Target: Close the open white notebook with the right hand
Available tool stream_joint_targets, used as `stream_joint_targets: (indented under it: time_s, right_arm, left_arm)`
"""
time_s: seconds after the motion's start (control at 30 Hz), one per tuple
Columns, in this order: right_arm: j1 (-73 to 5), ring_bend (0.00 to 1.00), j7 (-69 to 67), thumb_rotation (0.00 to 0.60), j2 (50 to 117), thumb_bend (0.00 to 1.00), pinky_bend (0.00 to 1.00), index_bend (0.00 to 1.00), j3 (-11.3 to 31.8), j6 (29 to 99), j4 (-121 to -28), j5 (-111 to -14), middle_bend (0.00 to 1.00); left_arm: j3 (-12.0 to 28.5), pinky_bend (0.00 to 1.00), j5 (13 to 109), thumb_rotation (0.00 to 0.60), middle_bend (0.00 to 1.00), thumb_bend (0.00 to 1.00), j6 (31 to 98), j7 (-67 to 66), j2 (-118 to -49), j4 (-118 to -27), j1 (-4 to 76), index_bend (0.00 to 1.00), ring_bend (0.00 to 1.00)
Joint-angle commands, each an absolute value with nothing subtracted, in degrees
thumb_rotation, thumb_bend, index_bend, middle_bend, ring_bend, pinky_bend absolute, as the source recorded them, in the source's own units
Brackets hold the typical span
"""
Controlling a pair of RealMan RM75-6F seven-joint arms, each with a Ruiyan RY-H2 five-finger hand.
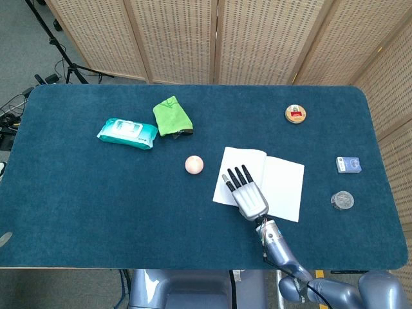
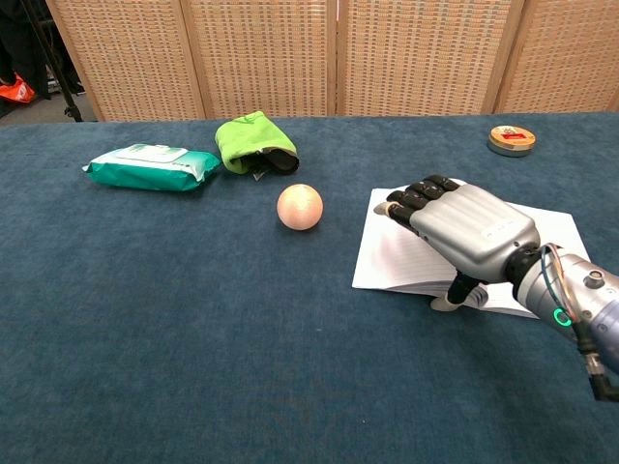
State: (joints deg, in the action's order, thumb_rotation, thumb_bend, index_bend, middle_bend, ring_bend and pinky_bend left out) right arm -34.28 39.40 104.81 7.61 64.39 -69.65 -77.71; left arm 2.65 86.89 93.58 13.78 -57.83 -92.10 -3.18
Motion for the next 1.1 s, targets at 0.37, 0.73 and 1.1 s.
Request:
stream_joint_targets:
  time_s: [0.37,0.73,1.1]
  right_arm:
    - [-34.34,0.03,39.33,0.6,104.39,0.85,0.0,0.04,7.69,64.85,-70.25,-77.51,0.11]
    - [-33.32,0.04,34.86,0.6,104.28,0.85,0.0,0.04,8.76,65.11,-70.3,-75.4,0.11]
    - [-29.06,0.06,18.91,0.6,103.0,0.88,0.05,0.04,12.57,68.61,-73.23,-71.7,0.11]
  left_arm:
    - [2.54,0.0,87.15,0.6,0.0,0.0,93.82,13.69,-57.91,-92.11,-3.27,0.0,0.0]
    - [2.53,0.0,87.09,0.6,0.0,0.0,93.72,13.7,-57.86,-92.16,-3.23,0.0,0.0]
    - [1.96,0.0,88.48,0.6,0.0,0.0,94.66,14.25,-57.9,-91.79,-3.61,0.0,0.0]
